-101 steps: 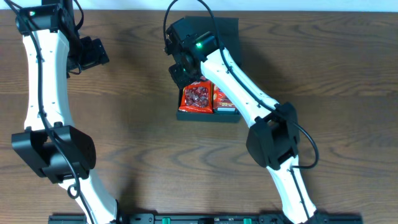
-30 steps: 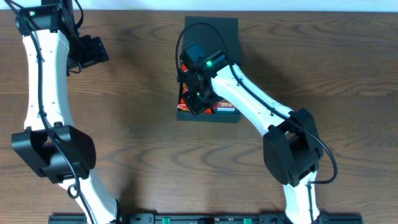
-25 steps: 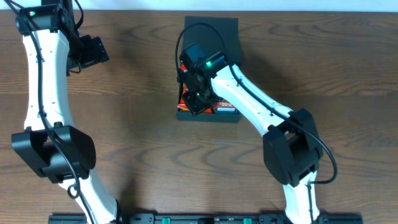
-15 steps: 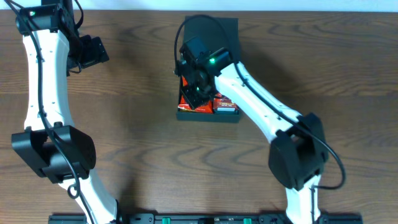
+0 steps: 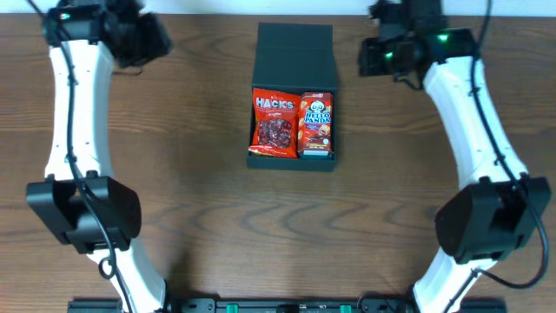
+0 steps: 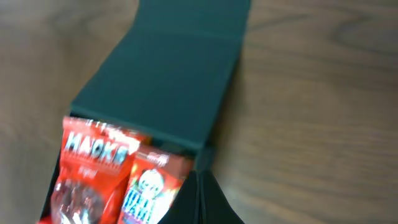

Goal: Pack container
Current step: 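Lift the right gripper out of the box and move it aside, then grip the box lid edge with both grippers and raise it upright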

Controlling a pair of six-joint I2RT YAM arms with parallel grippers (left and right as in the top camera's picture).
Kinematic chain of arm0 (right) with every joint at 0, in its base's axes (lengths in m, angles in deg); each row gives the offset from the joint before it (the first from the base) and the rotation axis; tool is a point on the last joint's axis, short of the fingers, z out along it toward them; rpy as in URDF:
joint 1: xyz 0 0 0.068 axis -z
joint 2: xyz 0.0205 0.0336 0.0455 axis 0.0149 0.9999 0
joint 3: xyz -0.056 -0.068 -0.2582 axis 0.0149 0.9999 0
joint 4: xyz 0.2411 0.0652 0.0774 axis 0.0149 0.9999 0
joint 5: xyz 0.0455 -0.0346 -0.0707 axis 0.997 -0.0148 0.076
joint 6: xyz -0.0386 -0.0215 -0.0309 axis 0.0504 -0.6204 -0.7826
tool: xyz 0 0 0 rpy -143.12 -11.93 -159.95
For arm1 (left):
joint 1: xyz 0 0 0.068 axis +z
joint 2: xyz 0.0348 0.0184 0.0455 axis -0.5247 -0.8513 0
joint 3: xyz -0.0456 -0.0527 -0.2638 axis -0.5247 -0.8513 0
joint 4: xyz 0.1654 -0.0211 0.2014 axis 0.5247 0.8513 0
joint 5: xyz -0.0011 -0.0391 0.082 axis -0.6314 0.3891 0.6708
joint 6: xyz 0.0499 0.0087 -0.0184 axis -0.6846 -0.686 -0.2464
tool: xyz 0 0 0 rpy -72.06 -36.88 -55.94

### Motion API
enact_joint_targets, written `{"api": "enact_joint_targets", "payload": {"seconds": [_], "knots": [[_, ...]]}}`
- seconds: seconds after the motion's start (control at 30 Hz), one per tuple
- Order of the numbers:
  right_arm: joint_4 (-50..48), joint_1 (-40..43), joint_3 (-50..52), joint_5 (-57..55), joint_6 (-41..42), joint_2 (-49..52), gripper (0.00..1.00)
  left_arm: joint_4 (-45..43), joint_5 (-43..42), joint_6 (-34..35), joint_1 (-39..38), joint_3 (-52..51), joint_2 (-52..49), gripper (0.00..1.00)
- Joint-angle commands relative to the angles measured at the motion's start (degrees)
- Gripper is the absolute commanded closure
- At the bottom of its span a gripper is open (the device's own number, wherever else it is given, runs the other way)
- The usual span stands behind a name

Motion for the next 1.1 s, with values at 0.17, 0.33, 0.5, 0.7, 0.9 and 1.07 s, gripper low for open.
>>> {"api": "enact_joint_targets", "payload": {"seconds": [0.17,0.33,0.5,0.7,0.9,1.07], "knots": [[-12.0,4.0,-0.6,5.8,2.3,8.0,0.98,-16.9,3.9,8.9,-10.2,1.2,-7.3,0.94],[-17.6,7.9,-0.6,13.3,5.8,13.7,0.98,-26.1,-3.9,25.8,-9.5,1.2,-17.3,0.94],[-20.0,9.8,-0.6,21.4,11.2,18.8,0.98,-29.4,-4.6,34.4,-8.5,1.2,-23.8,0.94],[-20.3,8.8,-0.6,25.4,12.9,22.6,0.98,-30.3,-8.5,36.6,-7.0,1.2,-27.3,0.94],[-20.5,6.7,-0.6,25.2,13.5,24.0,0.98,-25.6,-5.9,37.7,-7.3,1.2,-27.6,0.94],[-20.5,6.3,-0.6,25.3,15.1,26.5,0.98,-21.2,-5.7,37.6,-7.6,1.2,-28.5,0.94]]}}
